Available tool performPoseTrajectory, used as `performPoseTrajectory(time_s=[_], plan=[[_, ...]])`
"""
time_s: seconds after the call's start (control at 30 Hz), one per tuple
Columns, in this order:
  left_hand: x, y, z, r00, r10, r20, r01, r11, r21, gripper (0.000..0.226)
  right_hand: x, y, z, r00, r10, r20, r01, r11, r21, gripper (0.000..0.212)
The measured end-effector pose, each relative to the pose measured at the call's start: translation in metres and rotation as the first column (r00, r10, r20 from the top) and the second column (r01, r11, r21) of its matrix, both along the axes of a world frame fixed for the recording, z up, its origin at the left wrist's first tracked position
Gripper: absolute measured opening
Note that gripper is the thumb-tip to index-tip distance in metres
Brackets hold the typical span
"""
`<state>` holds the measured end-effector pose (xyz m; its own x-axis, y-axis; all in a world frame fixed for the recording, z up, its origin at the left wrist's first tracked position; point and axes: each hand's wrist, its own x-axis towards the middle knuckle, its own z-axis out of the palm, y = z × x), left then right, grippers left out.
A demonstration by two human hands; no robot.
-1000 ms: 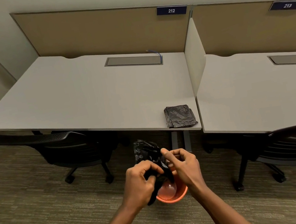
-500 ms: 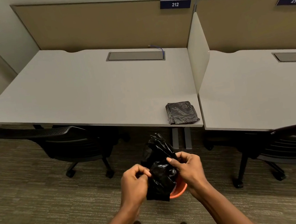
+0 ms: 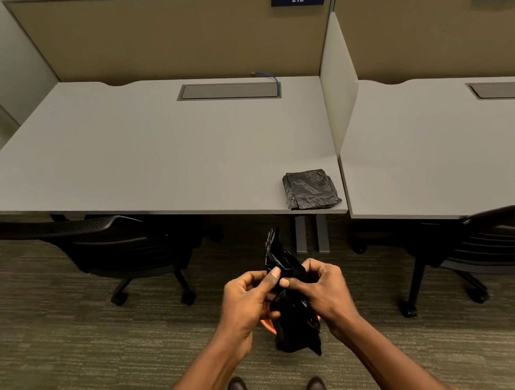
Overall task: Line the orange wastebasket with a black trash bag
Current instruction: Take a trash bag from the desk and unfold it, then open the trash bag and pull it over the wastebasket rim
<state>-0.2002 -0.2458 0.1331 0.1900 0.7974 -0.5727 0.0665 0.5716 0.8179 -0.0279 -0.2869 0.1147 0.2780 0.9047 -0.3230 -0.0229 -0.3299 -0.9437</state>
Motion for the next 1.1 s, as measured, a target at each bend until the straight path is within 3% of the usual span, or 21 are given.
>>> performPoseTrajectory(time_s=[0.13, 0.27, 0.37, 0.5, 0.57, 0.63, 0.7, 0.77, 0.83, 0.93, 1.0, 1.07, 1.1], plan=[[0.001, -0.003, 0.000, 1.000, 0.013, 0.028, -0.013, 1.000, -0.009, 0.009, 0.005, -0.004, -0.005, 0.999, -0.019, -0.051, 0.018, 1.000, -0.010, 0.030], [-0.003, -0.002, 0.000, 0.986, 0.165, -0.009, -0.165, 0.986, 0.007, 0.018, 0.011, -0.005, -0.011, 0.965, -0.240, -0.108, 0.235, 0.970, -0.056, 0.026], [-0.013, -0.003, -0.008, 0.954, 0.253, -0.161, -0.246, 0.967, 0.060, 0.025, 0.020, -0.002, -0.012, 0.887, -0.419, -0.192, 0.402, 0.908, -0.121, 0.013], [-0.030, -0.007, -0.022, 0.837, 0.195, -0.511, -0.151, 0.980, 0.125, 0.028, 0.032, 0.002, -0.002, 0.781, -0.519, -0.347, 0.497, 0.853, -0.158, 0.009], [-0.034, -0.010, -0.019, 0.756, 0.137, -0.640, -0.069, 0.989, 0.130, 0.037, 0.034, 0.002, 0.003, 0.775, -0.482, -0.409, 0.467, 0.873, -0.142, 0.012], [-0.032, -0.013, -0.019, 0.667, 0.086, -0.740, 0.071, 0.982, 0.178, 0.079, 0.033, 0.002, 0.005, 0.828, -0.385, -0.407, 0.378, 0.920, -0.103, 0.015], [-0.023, -0.017, -0.015, 0.663, 0.139, -0.736, 0.171, 0.928, 0.330, 0.108, 0.032, 0.001, 0.006, 0.907, -0.255, -0.336, 0.254, 0.966, -0.046, 0.017], [-0.011, -0.017, -0.008, 0.663, 0.189, -0.724, 0.248, 0.858, 0.450, 0.116, 0.031, 0.000, 0.006, 0.961, -0.111, -0.252, 0.124, 0.992, 0.036, 0.018], [-0.002, -0.009, -0.004, 0.584, 0.220, -0.781, 0.348, 0.801, 0.487, 0.118, 0.031, 0.000, 0.005, 0.979, 0.008, -0.204, 0.013, 0.995, 0.102, 0.014], [-0.002, 0.010, -0.002, 0.342, 0.165, -0.925, 0.533, 0.777, 0.336, 0.102, 0.039, -0.001, 0.006, 0.980, 0.110, -0.166, -0.083, 0.984, 0.158, 0.012], [-0.010, 0.020, -0.002, 0.206, 0.120, -0.971, 0.585, 0.780, 0.220, 0.057, 0.050, -0.003, 0.012, 0.972, 0.208, -0.110, -0.189, 0.968, 0.165, 0.018], [-0.021, 0.025, -0.002, 0.224, 0.159, -0.962, 0.511, 0.821, 0.255, 0.023, 0.062, -0.007, 0.019, 0.935, 0.348, -0.067, -0.336, 0.931, 0.141, 0.028], [-0.026, 0.027, -0.002, 0.249, 0.182, -0.951, 0.444, 0.851, 0.279, 0.020, 0.069, -0.009, 0.021, 0.916, 0.399, -0.035, -0.393, 0.913, 0.108, 0.033]])
